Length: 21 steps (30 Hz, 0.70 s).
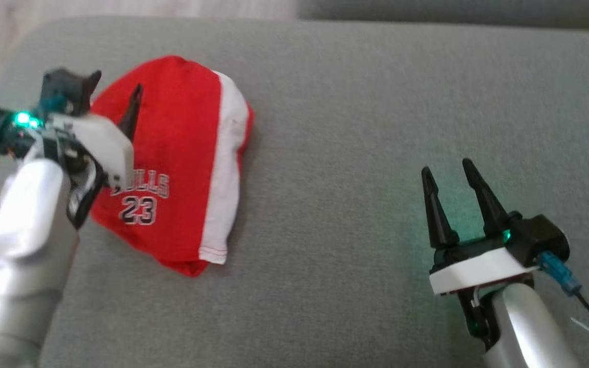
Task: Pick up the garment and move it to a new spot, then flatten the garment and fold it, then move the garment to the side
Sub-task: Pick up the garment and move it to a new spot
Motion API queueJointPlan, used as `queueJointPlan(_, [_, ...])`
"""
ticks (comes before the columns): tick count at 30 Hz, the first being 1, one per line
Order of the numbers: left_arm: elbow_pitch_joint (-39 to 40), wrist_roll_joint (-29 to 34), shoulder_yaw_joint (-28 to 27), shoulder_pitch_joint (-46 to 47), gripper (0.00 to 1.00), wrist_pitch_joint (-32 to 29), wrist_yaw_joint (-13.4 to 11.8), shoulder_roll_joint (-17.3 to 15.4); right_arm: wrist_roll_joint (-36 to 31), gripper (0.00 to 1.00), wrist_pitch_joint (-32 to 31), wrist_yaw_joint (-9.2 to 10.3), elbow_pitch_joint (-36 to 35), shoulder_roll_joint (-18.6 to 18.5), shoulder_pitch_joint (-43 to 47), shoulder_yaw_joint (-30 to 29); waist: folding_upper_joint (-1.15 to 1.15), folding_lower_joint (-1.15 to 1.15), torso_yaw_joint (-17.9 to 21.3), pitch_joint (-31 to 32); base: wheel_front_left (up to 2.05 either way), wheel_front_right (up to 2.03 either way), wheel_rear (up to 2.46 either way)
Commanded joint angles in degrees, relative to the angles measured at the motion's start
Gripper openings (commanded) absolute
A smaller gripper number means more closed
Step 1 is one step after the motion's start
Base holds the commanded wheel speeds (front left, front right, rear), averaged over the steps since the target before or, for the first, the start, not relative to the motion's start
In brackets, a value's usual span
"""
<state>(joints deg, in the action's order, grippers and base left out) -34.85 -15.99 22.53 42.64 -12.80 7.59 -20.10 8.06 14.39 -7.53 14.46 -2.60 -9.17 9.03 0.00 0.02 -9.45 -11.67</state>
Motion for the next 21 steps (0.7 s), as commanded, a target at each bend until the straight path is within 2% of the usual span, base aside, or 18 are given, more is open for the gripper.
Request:
queueJointPlan(1, [0.31, -1.98, -0.03, 4.57, 1.0, -1.59, -0.12, -3.85, -0.19, 1.0, 0.61, 0.04, -2.19, -0.28, -2.02, 1.45, 0.0, -0.02, 2.53, -3.04, 0.0, 0.0, 0.0])
queueJointPlan(4, [-2.35, -6.46, 4.85, 8.47, 1.0, -5.41, -0.11, -5.43, -0.17, 1.0, 0.61, 0.04, -2.54, -0.28, -2.78, 1.64, 0.0, -0.02, 3.41, -4.69, 0.0, 0.0, 0.0])
queueJointPlan(8, [-6.02, -11.48, 7.96, 12.29, 1.0, -8.5, -0.11, -6.55, 0.01, 1.0, 0.61, 0.04, -2.99, -0.28, -3.59, 2.33, 0.0, -0.02, 4.6, -6.22, 0.0, 0.0, 0.0])
queueJointPlan(19, [-14.61, -19.36, 8.77, 15.51, 1.0, -13.48, -0.1, -5.6, 0.09, 1.0, 0.61, 0.04, -2.88, -0.28, -4.41, 2.51, 0.0, -0.02, 6.39, -7.92, 0.0, 0.0, 0.0])
queueJointPlan(20, [-14.87, -20.03, 8.99, 15.53, 0.47, -13.81, -0.1, -5.49, 0.09, 1.0, 0.61, 0.04, -2.87, -0.28, -4.42, 2.48, 0.0, -0.02, 6.44, -7.92, 0.0, 0.0, 0.0])
queueJointPlan(21, [-14.99, -20.83, 9.1, 15.55, 0.0, -13.94, -0.1, -5.41, 0.09, 1.0, 0.61, 0.04, -2.85, -0.28, -4.42, 2.45, 0.0, -0.02, 6.47, -7.88, 0.0, 0.0, 0.0])
